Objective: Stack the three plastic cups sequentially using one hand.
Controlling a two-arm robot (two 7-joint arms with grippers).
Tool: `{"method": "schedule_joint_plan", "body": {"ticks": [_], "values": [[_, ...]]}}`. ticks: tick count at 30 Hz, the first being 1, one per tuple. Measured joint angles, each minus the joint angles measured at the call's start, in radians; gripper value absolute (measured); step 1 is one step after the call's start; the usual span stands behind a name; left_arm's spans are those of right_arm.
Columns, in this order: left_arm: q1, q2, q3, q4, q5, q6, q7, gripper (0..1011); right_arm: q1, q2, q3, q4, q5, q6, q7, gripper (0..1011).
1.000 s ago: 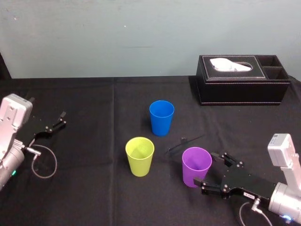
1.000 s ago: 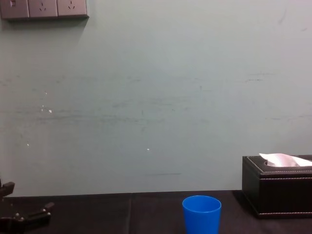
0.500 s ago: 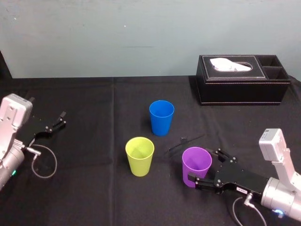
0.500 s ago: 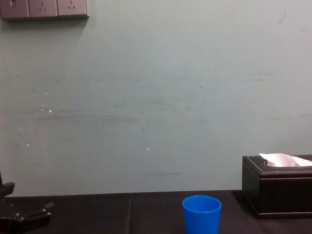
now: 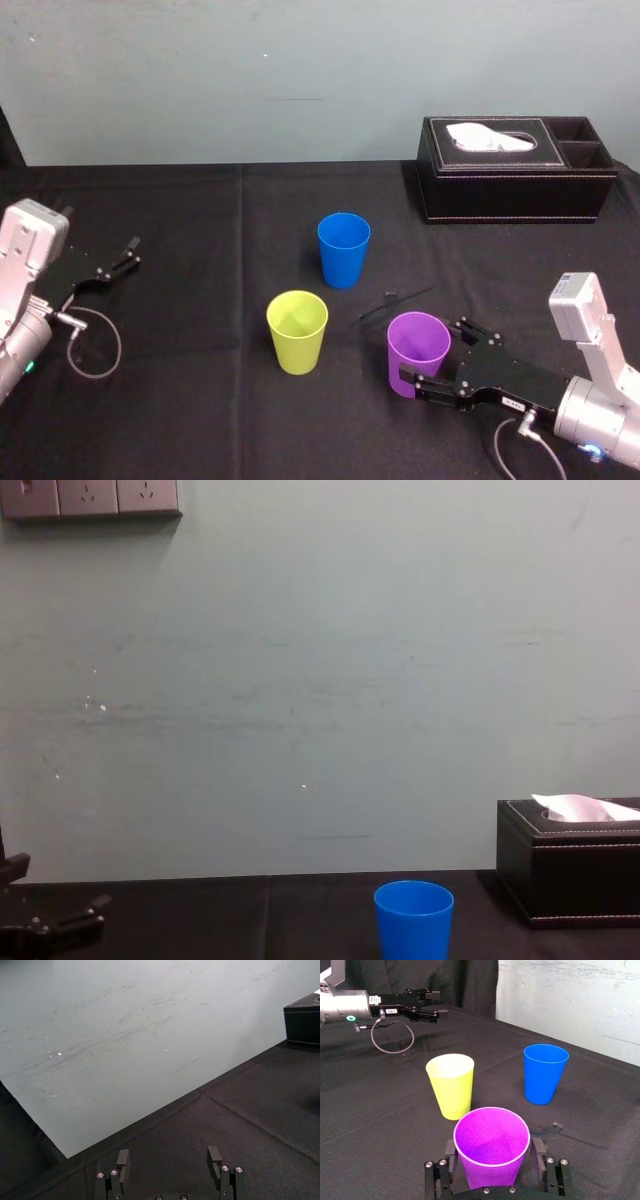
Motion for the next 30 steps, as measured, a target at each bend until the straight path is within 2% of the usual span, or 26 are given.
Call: {"method": "schedule_joint_plan", "body": {"ticks": [3,6,8,19,30], "values": [[0.000,0.000,0.000,0.000,0.000,0.000,0.000,1010,0.000,0.000,0.000,0.000,0.000,0.000,0.000,890],[0.000,0.000,0.000,0.000,0.000,0.000,0.000,1010,0.000,0.000,0.001,0.000,0.000,-0.001,-0.001,792],[0.000,0.000,0.000,0.000,0.000,0.000,0.000,1010,-0.001,0.000,0.001,-0.001,0.000,-0.001,-0.001,771],[0.000,0.000,0.000,0.000,0.000,0.000,0.000,1010,-0.001,0.001,0.002,-0.002,0.000,-0.002,-0.002,720],[0.000,0.000,0.000,0.000,0.000,0.000,0.000,1010,-0.001,0.001,0.002,-0.002,0.000,-0.002,-0.002,718]]}}
